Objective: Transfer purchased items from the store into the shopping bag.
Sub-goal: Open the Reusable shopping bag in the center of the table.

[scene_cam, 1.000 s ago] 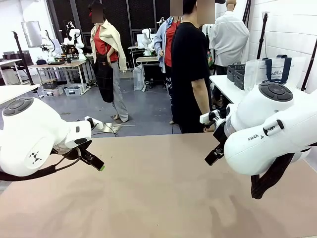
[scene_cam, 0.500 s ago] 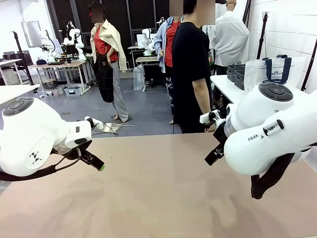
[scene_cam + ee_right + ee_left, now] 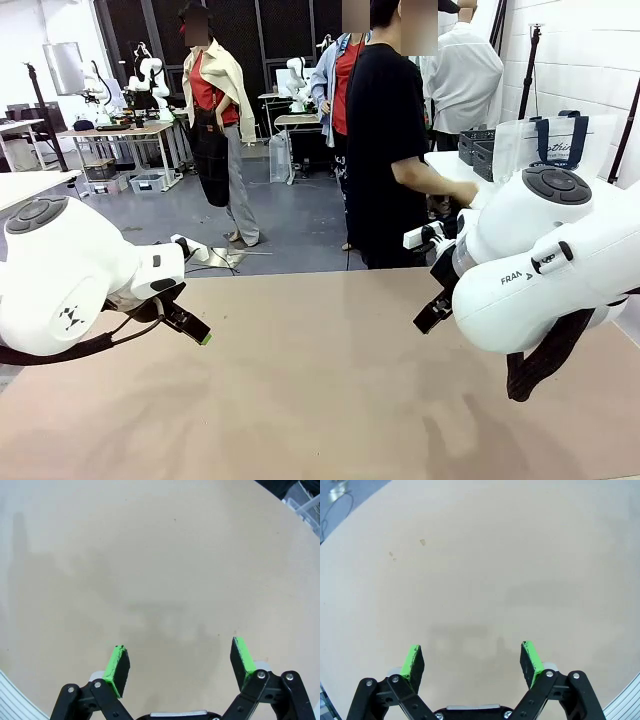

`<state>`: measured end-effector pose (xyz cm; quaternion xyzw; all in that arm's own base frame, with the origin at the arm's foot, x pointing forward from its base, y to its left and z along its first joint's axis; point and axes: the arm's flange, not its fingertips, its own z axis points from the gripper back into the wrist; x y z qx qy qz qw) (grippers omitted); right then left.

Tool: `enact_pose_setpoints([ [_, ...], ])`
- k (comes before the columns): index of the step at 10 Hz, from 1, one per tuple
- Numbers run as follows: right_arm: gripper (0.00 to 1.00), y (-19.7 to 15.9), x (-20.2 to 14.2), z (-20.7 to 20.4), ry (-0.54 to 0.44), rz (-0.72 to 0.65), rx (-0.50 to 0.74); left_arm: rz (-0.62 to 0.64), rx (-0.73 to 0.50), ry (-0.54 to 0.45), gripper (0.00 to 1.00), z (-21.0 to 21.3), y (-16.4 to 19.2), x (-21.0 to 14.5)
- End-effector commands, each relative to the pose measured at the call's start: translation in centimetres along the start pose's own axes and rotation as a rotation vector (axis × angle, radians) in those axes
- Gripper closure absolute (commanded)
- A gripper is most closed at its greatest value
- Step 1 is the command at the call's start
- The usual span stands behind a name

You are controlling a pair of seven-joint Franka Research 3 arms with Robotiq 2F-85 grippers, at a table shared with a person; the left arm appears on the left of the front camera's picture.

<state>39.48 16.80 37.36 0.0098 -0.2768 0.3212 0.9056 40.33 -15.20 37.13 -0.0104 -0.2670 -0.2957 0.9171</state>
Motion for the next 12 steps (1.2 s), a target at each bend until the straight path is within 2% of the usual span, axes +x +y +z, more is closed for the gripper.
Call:
enact_pose_setpoints([
  [1,0.0,-0.01,0.0,0.0,0.0,0.0,0.0,0.002,0.001,0.0,0.0,0.01,0.09,-0.03],
  [12,0.0,-0.01,0.0,0.0,0.0,0.0,0.0,0.002,0.001,0.0,0.0,0.01,0.09,-0.03],
])
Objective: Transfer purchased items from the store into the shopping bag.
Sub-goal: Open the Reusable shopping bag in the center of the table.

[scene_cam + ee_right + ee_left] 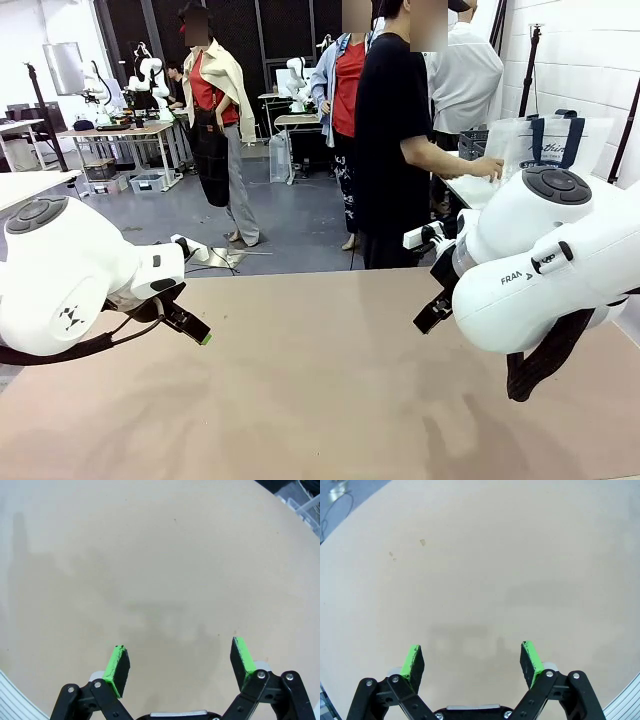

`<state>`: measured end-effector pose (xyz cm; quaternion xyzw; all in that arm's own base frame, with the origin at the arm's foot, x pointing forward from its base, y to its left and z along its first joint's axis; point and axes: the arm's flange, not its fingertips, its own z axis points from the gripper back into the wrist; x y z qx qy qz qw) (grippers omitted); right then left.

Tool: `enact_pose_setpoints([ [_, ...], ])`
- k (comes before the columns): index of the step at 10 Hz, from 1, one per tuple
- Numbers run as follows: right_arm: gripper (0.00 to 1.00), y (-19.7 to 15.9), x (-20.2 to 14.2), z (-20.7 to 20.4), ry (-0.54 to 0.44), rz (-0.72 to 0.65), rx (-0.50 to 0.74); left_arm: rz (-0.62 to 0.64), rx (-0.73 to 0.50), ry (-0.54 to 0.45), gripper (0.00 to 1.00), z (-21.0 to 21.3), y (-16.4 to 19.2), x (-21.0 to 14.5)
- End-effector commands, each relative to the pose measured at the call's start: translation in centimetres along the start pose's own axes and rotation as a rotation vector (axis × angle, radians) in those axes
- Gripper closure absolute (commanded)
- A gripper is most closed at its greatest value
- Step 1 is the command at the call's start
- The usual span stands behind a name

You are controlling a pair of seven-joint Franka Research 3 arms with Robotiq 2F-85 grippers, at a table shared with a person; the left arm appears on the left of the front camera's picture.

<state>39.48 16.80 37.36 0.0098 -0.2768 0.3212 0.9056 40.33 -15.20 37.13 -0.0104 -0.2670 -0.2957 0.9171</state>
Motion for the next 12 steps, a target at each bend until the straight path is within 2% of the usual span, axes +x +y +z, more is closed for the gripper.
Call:
enact_pose_setpoints([
  [1,0.0,0.0,0.0,0.0,0.0,0.0,0.0,0.002,0.001,0.0,0.0,0.0,0.1,0.0],
  [11,0.0,0.0,0.0,0.0,0.0,0.0,0.0,0.0,0.0,0.0,0.0,0.0,0.0,0.0],
  [12,0.0,0.0,0.0,0.0,0.0,0.0,0.0,0.17,0.219,-0.229,0.0,1.6,5.4,2.4],
])
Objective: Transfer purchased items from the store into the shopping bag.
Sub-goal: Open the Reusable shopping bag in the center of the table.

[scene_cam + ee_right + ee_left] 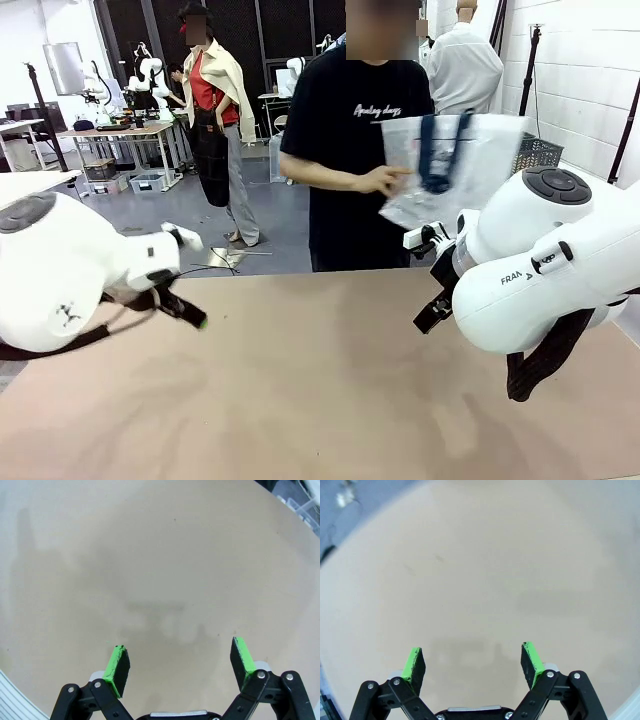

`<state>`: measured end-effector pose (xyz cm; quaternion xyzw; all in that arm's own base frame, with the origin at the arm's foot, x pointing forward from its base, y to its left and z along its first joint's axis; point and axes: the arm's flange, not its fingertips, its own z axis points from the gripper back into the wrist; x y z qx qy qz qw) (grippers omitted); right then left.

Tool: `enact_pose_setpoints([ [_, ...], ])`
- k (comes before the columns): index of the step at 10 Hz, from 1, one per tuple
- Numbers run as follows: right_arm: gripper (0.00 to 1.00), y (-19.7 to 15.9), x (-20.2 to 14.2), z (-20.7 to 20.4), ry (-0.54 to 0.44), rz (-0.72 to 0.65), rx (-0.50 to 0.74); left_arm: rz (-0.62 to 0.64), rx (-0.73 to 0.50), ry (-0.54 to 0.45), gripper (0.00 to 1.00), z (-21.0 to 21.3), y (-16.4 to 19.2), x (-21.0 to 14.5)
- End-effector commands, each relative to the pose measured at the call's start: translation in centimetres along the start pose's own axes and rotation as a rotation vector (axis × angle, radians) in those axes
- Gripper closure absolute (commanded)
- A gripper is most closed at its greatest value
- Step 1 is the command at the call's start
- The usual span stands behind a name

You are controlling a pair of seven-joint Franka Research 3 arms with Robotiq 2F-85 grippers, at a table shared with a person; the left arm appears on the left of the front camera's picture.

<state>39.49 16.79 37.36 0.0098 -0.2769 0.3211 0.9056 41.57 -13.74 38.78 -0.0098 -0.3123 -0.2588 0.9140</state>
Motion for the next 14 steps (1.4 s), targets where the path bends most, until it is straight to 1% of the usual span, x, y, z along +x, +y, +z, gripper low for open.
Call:
enact_pose_setpoints([
  [1,0.0,0.0,0.0,0.0,0.0,0.0,0.0,0.095,0.387,-0.269,0.0,1.3,6.2,2.6],
  [2,0.0,0.0,0.0,0.0,0.0,0.0,0.0,-0.02,0.364,-0.218,0.0,0.2,5.0,1.6],
  [3,0.0,0.0,0.0,0.0,0.0,0.0,0.0,-0.091,0.29,-0.201,0.0,-0.2,3.1,0.2],
  [4,0.0,0.0,0.0,0.0,0.0,0.0,0.0,-0.064,0.164,-0.188,0.0,-0.9,2.6,-0.9],
  [5,0.0,0.0,0.0,0.0,0.0,0.0,0.0,-0.013,0.252,-0.234,0.0,3.2,9.7,1.3],
  [14,0.0,0.0,0.0,0.0,0.0,0.0,0.0,-0.025,0.255,-0.233,0.0,2.7,9.7,1.3],
])
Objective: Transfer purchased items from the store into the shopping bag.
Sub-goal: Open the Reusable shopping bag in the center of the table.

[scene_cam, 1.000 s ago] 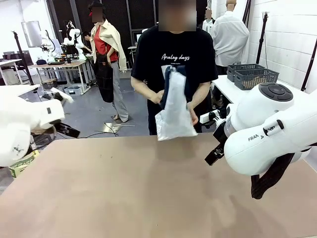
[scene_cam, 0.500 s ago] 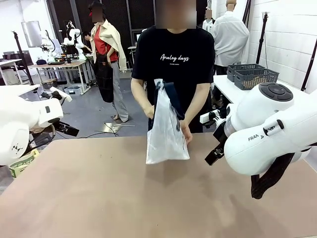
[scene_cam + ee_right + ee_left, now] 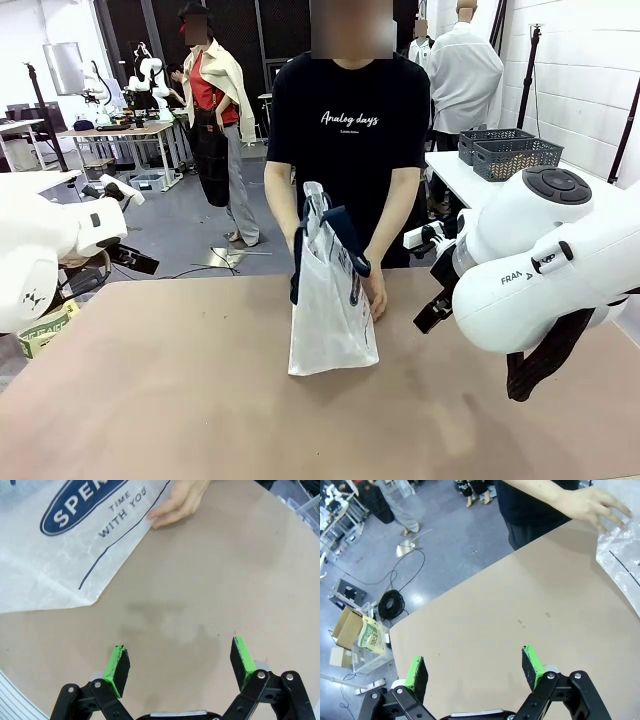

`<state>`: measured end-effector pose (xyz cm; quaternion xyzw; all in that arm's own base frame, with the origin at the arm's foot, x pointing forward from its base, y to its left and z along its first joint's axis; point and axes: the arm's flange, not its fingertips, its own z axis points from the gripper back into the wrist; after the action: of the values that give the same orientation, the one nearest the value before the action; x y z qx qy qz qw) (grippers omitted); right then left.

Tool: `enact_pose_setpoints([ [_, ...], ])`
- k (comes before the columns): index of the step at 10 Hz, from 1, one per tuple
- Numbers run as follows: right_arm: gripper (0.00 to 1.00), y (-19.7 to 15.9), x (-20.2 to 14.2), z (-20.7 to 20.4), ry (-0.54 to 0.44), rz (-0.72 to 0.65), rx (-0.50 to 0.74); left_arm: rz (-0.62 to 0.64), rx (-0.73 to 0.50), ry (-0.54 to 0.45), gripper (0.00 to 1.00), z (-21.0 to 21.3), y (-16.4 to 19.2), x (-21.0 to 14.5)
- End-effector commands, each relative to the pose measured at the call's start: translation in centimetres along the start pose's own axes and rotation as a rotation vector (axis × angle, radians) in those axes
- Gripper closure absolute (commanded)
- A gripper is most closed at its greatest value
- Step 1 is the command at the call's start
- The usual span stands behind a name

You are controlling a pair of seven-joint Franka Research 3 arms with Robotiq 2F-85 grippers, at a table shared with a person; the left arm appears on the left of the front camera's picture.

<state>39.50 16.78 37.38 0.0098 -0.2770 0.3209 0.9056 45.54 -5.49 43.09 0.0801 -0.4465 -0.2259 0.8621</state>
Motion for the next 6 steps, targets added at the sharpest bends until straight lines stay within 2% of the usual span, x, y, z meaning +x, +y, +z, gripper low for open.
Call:
enact_pose_setpoints([
  [1,0.0,0.0,0.0,0.0,0.0,0.0,0.001,-0.017,-0.058,0.092,0.0,0.2,0.2,0.2],
  [3,0.0,0.0,0.0,0.0,0.0,0.0,0.001,-0.053,-0.147,0.177,0.0,1.5,-0.1,0.7],
  [6,0.0,0.0,0.0,0.0,0.0,0.0,0.001,-0.036,-0.267,0.126,0.0,3.6,-0.8,1.6],
])
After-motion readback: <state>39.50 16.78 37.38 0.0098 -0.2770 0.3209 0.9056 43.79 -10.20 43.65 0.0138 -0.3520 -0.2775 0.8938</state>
